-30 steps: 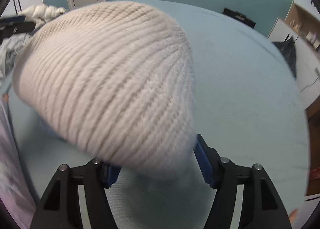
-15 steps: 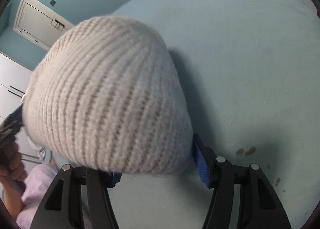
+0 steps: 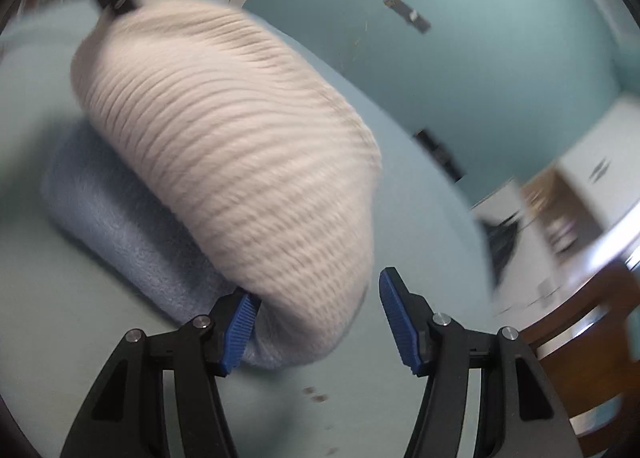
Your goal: Fold small clothes
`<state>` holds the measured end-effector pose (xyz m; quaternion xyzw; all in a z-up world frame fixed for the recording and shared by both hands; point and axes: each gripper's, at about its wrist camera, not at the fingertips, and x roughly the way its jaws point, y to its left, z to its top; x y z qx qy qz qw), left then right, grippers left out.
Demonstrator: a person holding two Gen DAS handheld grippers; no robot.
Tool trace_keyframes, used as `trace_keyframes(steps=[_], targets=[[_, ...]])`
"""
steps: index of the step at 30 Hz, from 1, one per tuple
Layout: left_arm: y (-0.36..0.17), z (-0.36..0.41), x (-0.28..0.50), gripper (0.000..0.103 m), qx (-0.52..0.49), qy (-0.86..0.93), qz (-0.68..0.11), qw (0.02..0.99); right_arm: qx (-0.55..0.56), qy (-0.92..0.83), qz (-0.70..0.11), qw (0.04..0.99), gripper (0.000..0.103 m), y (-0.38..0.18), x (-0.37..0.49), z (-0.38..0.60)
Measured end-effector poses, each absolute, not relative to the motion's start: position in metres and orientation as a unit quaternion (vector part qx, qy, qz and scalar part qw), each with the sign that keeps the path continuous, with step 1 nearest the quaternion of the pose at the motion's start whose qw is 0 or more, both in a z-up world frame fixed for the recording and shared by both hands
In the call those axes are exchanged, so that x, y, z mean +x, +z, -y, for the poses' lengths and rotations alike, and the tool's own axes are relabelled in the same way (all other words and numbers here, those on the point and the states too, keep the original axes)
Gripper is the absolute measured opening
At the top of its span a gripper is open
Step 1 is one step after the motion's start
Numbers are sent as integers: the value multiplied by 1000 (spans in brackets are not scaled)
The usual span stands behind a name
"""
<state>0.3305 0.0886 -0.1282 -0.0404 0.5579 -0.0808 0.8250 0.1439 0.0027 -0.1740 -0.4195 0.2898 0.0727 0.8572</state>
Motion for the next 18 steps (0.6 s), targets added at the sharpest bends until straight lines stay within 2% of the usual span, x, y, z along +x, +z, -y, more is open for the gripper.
trace_keyframes(steps=[9, 15, 16, 17, 18], targets=[[-135, -80, 342, 100, -39, -87, -566, 819, -546, 80, -197, 810, 57, -196, 122, 3], [-140, -74, 342, 100, -51, -121, -584, 801, -494, 154, -160, 841, 56, -165, 78, 35], [-141, -72, 342, 100, -52, -124, -587, 798, -481, 180, -132, 848, 62, -154, 62, 33], [-142, -72, 343, 100, -54, -126, -589, 797, -474, 199, -113, 850, 82, -148, 53, 31], [-143, -72, 345, 100, -61, -127, -591, 794, -471, 215, -97, 850, 92, -145, 48, 24]])
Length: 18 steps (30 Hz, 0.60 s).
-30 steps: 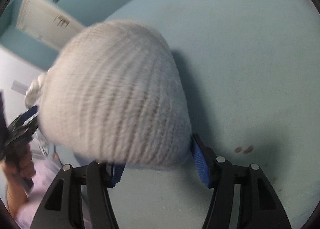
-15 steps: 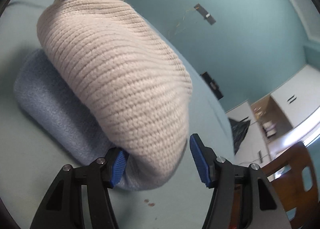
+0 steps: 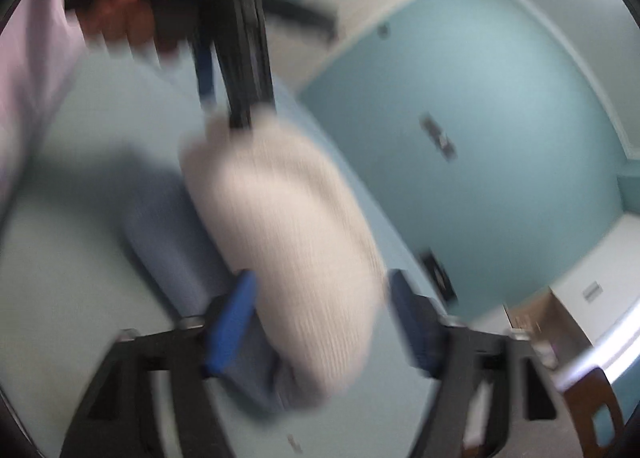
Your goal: Fold small clothes
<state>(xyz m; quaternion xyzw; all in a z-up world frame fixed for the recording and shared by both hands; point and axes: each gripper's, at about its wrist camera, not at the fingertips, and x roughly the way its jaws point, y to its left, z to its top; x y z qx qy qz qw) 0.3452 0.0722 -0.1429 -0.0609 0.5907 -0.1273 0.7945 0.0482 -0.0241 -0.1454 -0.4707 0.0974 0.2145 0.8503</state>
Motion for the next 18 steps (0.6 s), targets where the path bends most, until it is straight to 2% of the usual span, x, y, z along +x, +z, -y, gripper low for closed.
trace_keyframes(steps=[1, 4, 8, 9, 10, 12, 14, 16, 18], targets=[[-143, -74, 347, 100, -70, -128, -593, 792, -474, 220, -96, 847, 95, -147, 48, 14], [-149, -86, 348, 100, -101, -133, -605, 778, -480, 234, -136, 834, 94, -166, 55, -13], [-159, -93, 350, 100, -124, -139, -615, 767, -528, 228, -117, 809, 92, -195, 72, -37], [-161, -94, 351, 100, -125, -138, -617, 765, -531, 225, -123, 808, 83, -193, 78, -40], [-161, -97, 350, 100, -125, -137, -618, 764, -522, 235, -148, 807, 59, -194, 85, -42], [-157, -100, 354, 99, -129, -147, -615, 764, -483, 256, -183, 817, 52, -188, 99, -34], [-148, -104, 357, 99, -140, -159, -607, 766, -461, 272, -189, 824, 37, -175, 106, -31], [-135, -108, 356, 99, -148, -165, -589, 777, -441, 283, -186, 831, 29, -157, 99, -19], [-115, -103, 354, 99, -126, -169, -559, 802, -415, 302, -179, 839, 26, -138, 83, -8]])
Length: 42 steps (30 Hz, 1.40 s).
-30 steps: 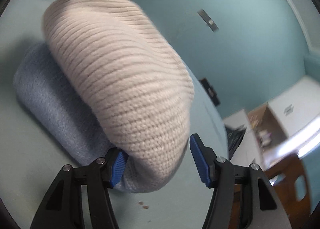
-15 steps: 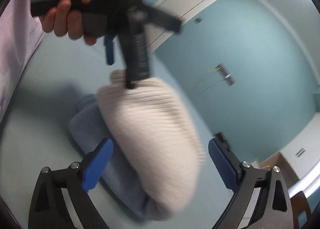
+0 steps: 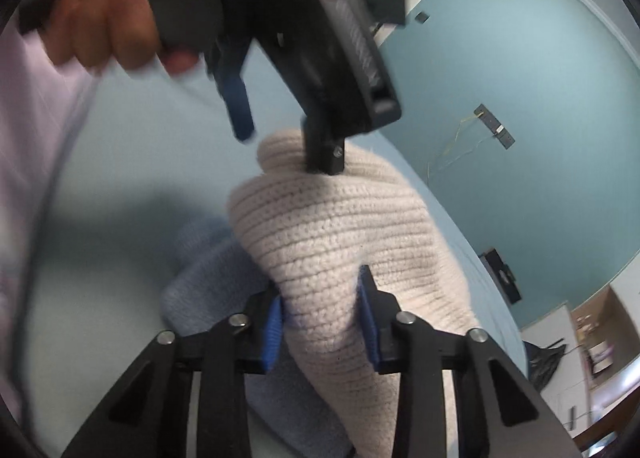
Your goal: Fold small clothes
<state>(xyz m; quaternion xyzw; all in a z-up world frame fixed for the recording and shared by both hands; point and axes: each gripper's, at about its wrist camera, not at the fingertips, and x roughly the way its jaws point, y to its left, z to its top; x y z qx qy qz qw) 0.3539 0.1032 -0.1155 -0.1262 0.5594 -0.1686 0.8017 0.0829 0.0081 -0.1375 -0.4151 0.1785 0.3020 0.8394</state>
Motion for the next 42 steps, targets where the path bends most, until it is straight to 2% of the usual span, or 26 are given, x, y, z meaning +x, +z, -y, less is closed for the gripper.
trace_keyframes(steps=[2, 5, 8, 10, 11, 14, 16, 18, 20, 23, 27, 29, 31, 36, 42], targets=[[-95, -96, 352, 99, -99, -164, -529, 827, -399, 332, -186, 834, 26, -126, 69, 0], [-73, -85, 345, 100, -79, -165, -482, 857, -408, 359, -215, 812, 27, -148, 62, 7], [-82, -64, 346, 101, -20, -158, -478, 864, -435, 369, -218, 792, 30, -174, 90, 17], [-109, -58, 353, 101, 30, -108, -487, 866, -450, 353, -193, 797, 38, -173, 78, 12], [-125, -57, 355, 101, 47, -88, -489, 866, -445, 350, -198, 800, 47, -167, 81, 16], [-170, -52, 361, 103, 72, -80, -514, 851, -329, 397, -285, 808, 68, -117, 113, 43], [-175, -57, 362, 103, 46, -75, -509, 856, -245, 396, -331, 821, 68, -90, 127, 65], [-178, -62, 366, 103, 30, -83, -524, 847, -171, 390, -341, 838, 72, -63, 142, 95], [-180, -68, 368, 103, 20, -85, -528, 845, -118, 336, -335, 872, 91, -47, 159, 128], [-188, -80, 365, 103, 4, -85, -529, 845, -71, 254, -353, 898, 92, -50, 189, 154], [-195, -83, 352, 103, 5, -87, -530, 844, -42, 226, -512, 827, 92, -109, 227, 164], [-197, -75, 353, 103, -2, -88, -531, 843, 10, 222, -555, 802, 102, -137, 234, 154], [-198, -78, 356, 103, -9, -90, -536, 839, 51, 212, -570, 792, 102, -153, 238, 161], [-202, -81, 358, 103, -15, -92, -539, 837, -2, 198, -552, 810, 102, -140, 232, 158], [-177, -89, 380, 102, -30, -108, -566, 817, 46, 217, -565, 795, 102, -148, 240, 168]])
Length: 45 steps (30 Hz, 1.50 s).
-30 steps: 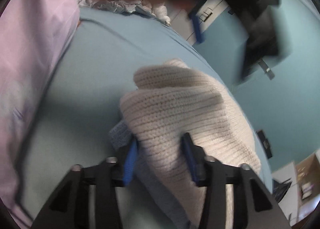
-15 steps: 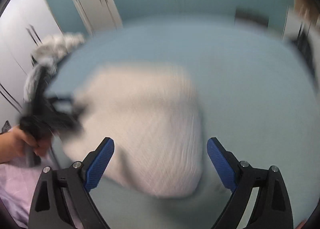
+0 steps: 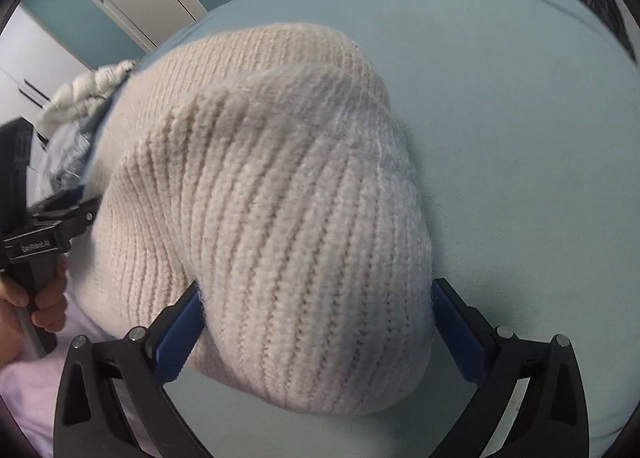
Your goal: Fold small clothes
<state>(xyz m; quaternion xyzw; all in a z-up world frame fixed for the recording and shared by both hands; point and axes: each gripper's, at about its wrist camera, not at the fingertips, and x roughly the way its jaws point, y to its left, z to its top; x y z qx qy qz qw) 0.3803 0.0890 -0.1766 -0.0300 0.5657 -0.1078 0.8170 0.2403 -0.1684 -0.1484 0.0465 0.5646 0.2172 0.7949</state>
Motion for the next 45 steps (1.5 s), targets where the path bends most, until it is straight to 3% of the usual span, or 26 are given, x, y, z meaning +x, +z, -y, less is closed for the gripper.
trace_keyframes(steps=[6, 11, 18, 22, 33, 45], targets=[[-131, -130, 387, 103, -96, -126, -516, 842, 144, 244, -568, 773, 102, -125, 250, 209], [-149, -153, 391, 103, -105, -101, -549, 823, 254, 261, -513, 778, 102, -92, 263, 256], [-197, -193, 385, 103, -205, -96, -582, 781, 230, 222, -521, 791, 102, -89, 266, 296], [-222, -197, 385, 103, -245, -99, -599, 756, 213, 207, -553, 779, 102, -116, 267, 291], [-232, -152, 374, 103, -184, -131, -619, 752, 238, 198, -571, 760, 102, -117, 272, 311], [-287, -148, 377, 103, -296, -157, -637, 694, 275, 208, -593, 727, 102, -141, 282, 310]])
